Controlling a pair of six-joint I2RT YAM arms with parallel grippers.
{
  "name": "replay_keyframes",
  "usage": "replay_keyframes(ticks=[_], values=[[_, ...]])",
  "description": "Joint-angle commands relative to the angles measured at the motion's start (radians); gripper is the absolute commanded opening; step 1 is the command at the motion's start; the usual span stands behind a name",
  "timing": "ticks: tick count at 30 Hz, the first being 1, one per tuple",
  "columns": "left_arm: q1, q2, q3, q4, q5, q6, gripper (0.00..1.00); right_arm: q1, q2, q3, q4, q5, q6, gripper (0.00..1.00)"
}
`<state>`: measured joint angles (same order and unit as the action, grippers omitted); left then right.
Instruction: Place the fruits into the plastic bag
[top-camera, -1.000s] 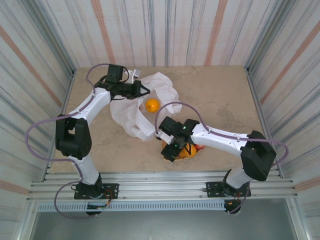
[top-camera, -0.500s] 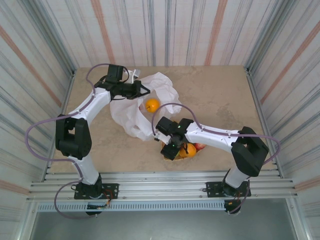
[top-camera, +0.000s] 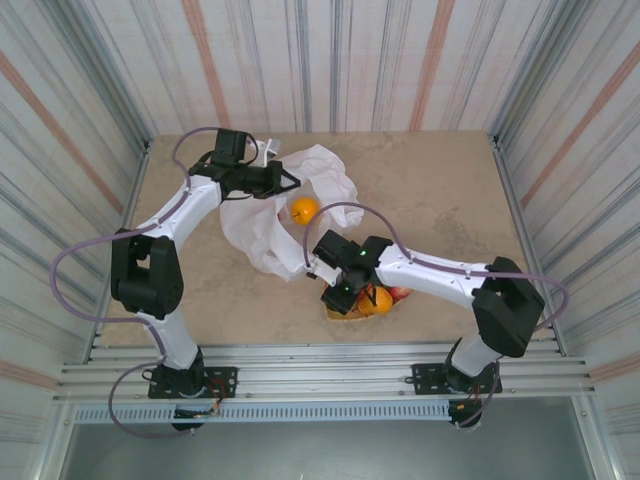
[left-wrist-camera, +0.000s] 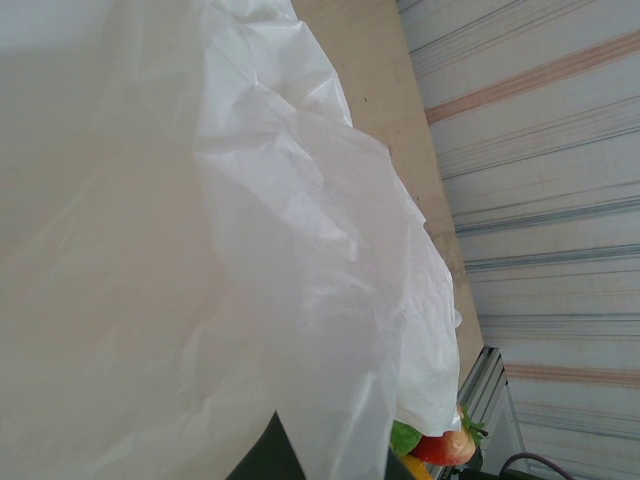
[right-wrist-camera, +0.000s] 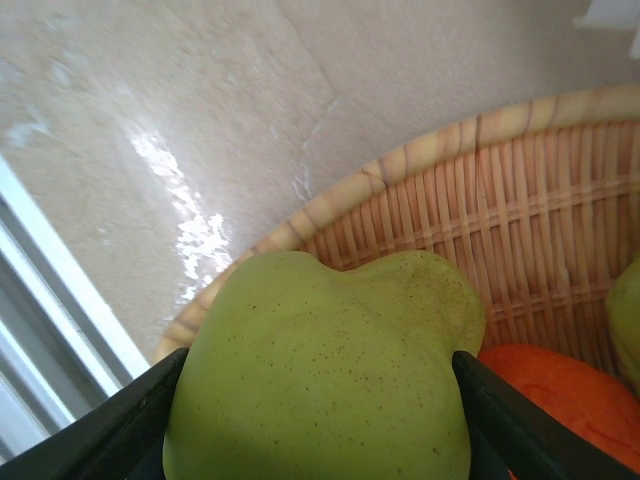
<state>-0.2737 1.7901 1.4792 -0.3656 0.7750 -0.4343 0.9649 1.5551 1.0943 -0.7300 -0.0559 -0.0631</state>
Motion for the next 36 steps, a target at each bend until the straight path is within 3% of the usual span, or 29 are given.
replay_keyframes(ticks=[1,6,11,22,36], values=[[0.010,0.014,0.017,-0.008,0.012,-0.004,0.00,-0.026,-0.110,-0.005,0.008,-0.050,0.020,0.59],[0.010,0.009,0.016,-0.006,0.015,-0.005,0.00,-0.102,-0.249,-0.032,0.128,-0.126,0.069,0.58],[0.010,0.008,0.015,0.001,0.021,-0.010,0.00,-0.132,-0.268,-0.047,0.313,-0.127,0.118,0.57],[0.005,0.008,0.010,0.013,0.032,-0.018,0.00,-0.153,0.006,0.038,0.561,0.098,0.283,0.55],[-0.009,0.007,0.010,0.015,0.035,-0.027,0.00,-0.123,0.263,0.129,0.825,0.162,0.441,0.58]])
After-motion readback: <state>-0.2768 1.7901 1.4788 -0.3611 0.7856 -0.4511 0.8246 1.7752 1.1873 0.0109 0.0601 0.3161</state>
